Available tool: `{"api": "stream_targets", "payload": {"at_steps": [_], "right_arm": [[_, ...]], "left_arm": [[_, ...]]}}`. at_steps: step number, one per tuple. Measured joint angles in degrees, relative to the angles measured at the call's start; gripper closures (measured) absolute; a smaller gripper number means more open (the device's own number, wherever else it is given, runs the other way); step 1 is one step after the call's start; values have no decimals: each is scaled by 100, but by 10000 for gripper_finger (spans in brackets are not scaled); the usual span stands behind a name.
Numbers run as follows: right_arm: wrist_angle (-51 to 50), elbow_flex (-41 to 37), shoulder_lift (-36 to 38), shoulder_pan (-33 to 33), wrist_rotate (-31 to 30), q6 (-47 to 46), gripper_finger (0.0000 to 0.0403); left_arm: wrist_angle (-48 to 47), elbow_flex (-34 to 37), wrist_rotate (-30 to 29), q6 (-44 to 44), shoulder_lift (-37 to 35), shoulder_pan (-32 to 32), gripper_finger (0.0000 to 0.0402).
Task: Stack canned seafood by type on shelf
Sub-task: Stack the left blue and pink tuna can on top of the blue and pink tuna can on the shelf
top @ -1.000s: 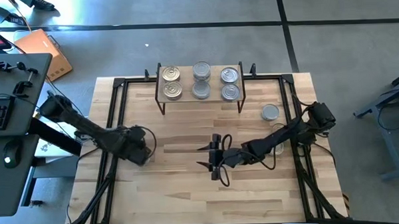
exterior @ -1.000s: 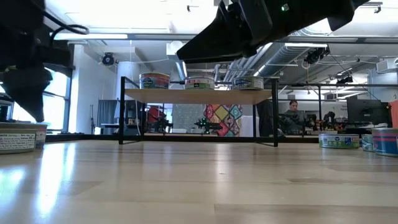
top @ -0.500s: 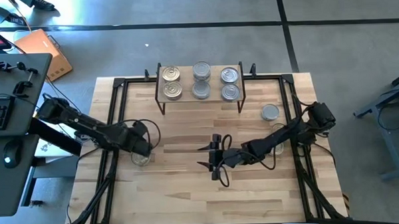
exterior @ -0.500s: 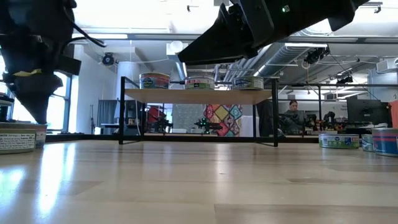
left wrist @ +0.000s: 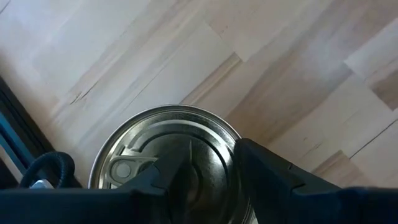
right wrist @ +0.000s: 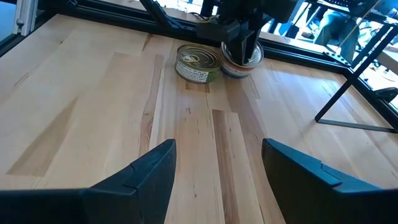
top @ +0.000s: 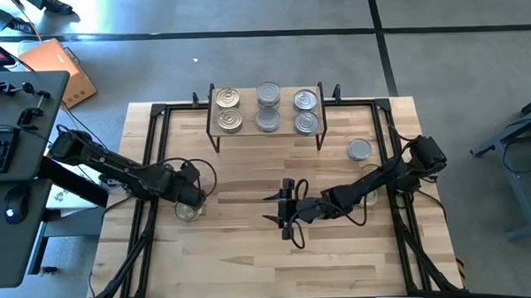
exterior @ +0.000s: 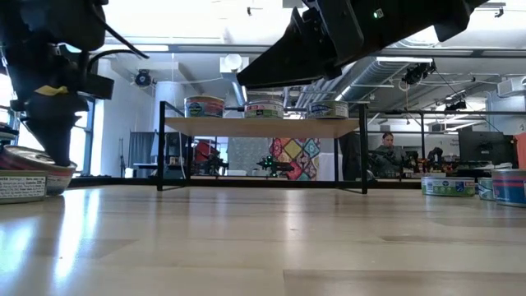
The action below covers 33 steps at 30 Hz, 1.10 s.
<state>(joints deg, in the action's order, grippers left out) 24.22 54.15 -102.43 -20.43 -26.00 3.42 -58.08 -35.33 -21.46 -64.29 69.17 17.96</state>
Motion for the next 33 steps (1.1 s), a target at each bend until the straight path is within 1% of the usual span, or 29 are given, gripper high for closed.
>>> {"api": "stream_targets", "payload": {"at_steps": [9,16,21,25,33], "right_arm": [[-3,0,0,0,2,-2,172],[-10,0,0,0,2,-4,172],[-29,0,0,0,2,-63,172],[-76,0,0,0,2,-68,172],[-125,0,0,0,2,-134,172]], "left_arm": [[-165,1,20,57,-144,7,270],[-274,7,-48,17,-695,7,270],[-254,7,-65,-227,-954,81,270],[-190,7,-67,-300,-850,172,270],[-40,7,192,-263,-280,203,272]]}}
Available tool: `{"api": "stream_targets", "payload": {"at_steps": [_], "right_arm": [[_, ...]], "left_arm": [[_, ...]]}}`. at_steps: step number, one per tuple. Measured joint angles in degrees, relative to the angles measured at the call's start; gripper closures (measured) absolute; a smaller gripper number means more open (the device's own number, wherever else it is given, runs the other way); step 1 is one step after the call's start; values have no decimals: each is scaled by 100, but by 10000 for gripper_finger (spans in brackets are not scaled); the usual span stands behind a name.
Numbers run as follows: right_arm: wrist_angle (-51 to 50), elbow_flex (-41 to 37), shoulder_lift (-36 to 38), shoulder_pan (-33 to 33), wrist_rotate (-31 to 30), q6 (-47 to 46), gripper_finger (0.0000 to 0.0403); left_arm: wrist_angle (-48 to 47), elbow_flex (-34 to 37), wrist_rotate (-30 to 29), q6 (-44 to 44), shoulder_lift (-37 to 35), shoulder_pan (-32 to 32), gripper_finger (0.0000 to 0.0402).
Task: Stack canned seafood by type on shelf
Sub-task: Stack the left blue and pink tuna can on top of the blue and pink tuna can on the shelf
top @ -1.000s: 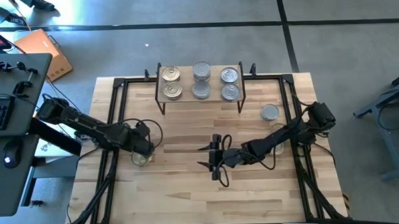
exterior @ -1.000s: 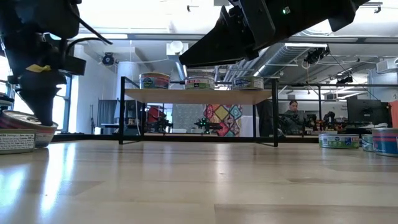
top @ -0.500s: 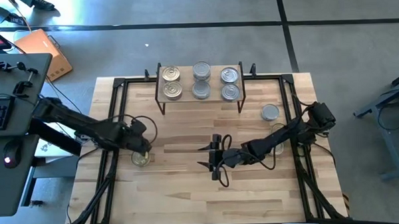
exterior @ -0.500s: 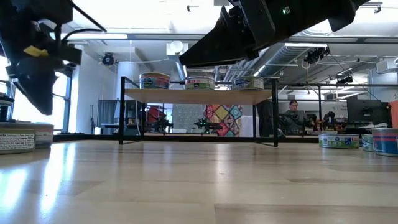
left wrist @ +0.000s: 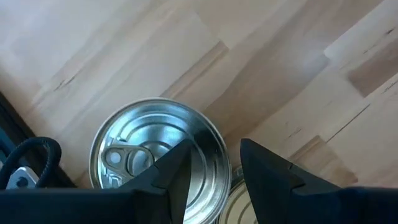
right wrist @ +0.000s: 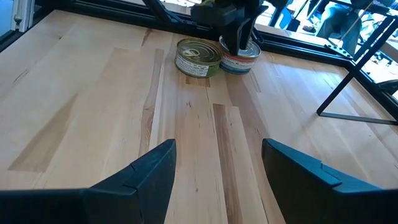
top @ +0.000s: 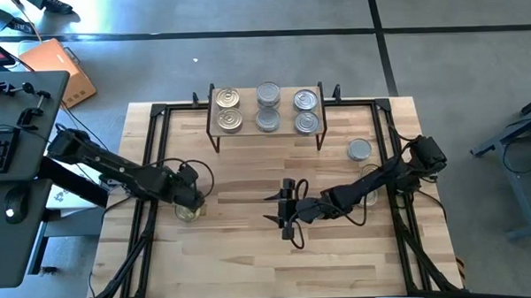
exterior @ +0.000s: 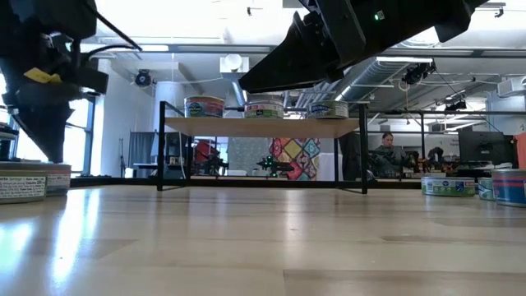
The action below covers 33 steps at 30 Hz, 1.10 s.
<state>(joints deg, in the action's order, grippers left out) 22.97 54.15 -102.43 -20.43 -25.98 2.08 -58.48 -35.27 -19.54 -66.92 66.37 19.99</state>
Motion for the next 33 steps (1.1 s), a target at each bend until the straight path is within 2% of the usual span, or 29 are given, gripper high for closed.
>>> {"api": "stream_targets", "payload": {"at_steps": [6,15,23,29,33], "right_arm": [[-5,0,0,0,0,-19,172],[-5,0,0,0,0,-19,172],[-3,0,0,0,0,-32,172],[6,0,0,53,6,-11,172],[36,0,0,155,606,488,172]], "left_arm": [[11,0,129,86,291,0,301],[138,-13,173,726,311,0,393],[374,-33,195,979,302,-4,401],[1209,-133,322,1465,311,-2,401],[2012,-136,335,1842,311,-2,401]]}}
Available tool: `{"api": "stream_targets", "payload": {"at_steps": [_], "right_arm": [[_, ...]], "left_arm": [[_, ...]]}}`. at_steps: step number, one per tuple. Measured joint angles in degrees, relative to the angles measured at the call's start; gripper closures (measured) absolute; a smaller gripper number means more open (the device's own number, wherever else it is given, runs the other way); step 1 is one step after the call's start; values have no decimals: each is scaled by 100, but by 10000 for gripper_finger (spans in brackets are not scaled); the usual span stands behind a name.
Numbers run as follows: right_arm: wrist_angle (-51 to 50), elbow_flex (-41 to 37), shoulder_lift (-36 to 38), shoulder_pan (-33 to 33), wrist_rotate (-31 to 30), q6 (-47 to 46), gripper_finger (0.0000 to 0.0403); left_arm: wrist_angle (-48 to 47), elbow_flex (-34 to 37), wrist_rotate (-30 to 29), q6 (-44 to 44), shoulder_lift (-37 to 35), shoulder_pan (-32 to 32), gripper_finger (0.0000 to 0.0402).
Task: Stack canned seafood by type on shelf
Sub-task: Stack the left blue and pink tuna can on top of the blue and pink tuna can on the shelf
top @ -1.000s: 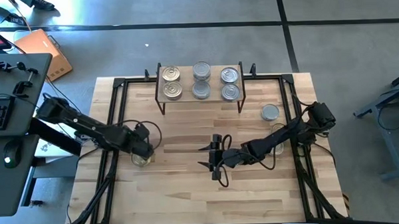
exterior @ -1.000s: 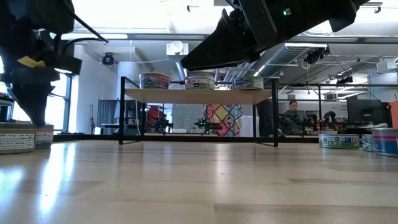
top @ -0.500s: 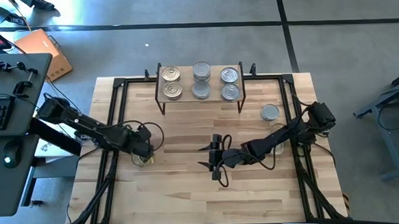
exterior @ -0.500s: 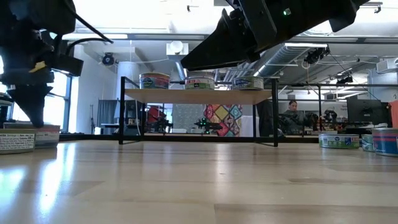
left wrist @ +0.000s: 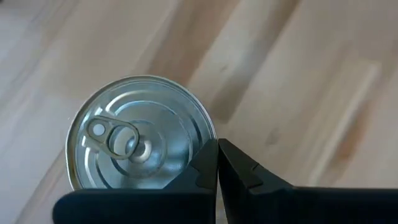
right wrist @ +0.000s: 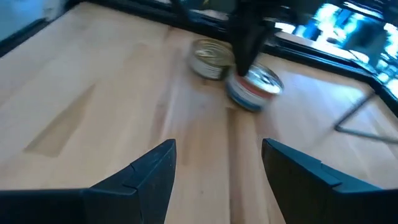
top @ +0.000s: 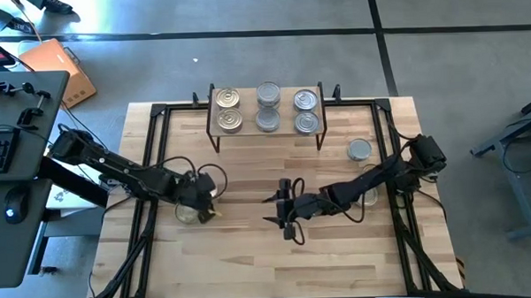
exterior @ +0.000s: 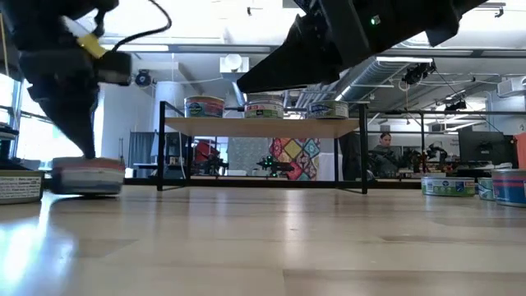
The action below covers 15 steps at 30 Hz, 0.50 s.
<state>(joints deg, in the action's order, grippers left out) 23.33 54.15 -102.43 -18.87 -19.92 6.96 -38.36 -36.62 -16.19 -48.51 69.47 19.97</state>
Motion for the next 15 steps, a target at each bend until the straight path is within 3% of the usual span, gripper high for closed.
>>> {"api": "stream_targets", "payload": {"at_steps": [10,15], "right_arm": [[156,2,-25,28,413,689,172],[994,14,-483,89,550,1418,171]], "left_arm": [[1180,-7,-24,662,0,0,401],[1260,-7,-36,736,-2,0,401]]}}
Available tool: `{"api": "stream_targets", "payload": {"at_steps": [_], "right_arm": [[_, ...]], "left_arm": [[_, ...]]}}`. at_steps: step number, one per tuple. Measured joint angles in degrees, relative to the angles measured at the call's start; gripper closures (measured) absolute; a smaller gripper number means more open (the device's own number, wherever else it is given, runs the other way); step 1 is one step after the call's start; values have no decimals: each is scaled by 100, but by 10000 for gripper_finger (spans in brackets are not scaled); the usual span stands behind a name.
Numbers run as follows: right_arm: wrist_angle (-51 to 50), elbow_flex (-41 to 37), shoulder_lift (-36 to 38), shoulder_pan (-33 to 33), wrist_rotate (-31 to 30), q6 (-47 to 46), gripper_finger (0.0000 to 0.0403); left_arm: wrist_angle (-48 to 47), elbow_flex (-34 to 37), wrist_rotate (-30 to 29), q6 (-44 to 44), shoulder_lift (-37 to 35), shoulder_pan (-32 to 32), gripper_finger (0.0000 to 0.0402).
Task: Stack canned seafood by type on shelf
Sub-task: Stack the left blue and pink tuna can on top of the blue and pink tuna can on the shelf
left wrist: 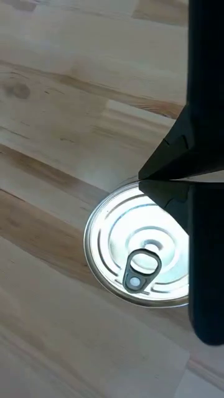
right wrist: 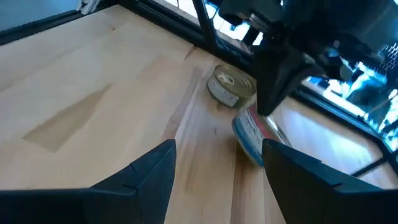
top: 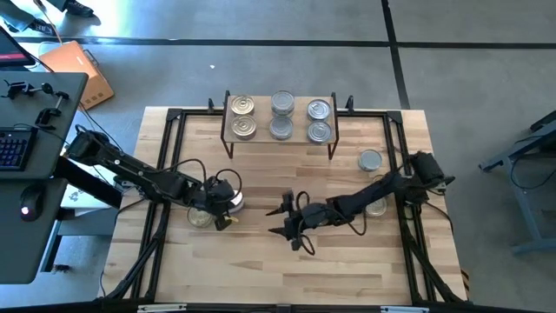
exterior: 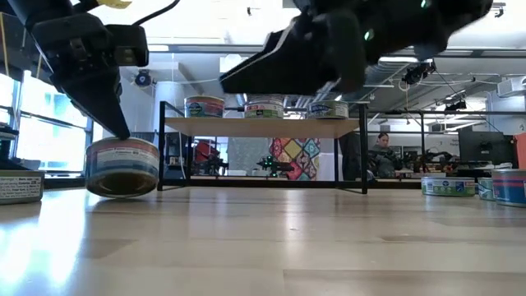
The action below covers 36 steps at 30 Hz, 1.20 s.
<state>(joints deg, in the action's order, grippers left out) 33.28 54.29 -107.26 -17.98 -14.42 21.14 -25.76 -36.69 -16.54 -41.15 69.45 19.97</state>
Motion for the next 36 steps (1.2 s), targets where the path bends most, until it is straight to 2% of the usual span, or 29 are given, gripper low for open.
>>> {"api": "stream_targets", "payload": {"at_steps": [4,9,13,19,26,31,36], "right_arm": [[331,254,-513,197,-17,404,159],[-403,1226,-1118,449,-73,921,121],[-957,2029,-1627,553,-216,2049,94],[-1414,2984,-2331,685,-690,3124,89],[-1425,3596,-2836,800,-766,3369,90],[-1413,3693,-2927,822,-649,3421,128],[-1520,3684,-2927,821,-641,2856,220]], "left_arm": [[0,0,-2,31,0,2,401],[-2,0,-6,51,-2,2,401],[4,-2,-6,85,-2,2,401],[-2,-2,-8,134,-2,2,401],[0,-2,-8,212,-2,2,401],[11,-2,-8,243,-2,2,401],[9,-11,-123,256,-9,-2,401]]}}
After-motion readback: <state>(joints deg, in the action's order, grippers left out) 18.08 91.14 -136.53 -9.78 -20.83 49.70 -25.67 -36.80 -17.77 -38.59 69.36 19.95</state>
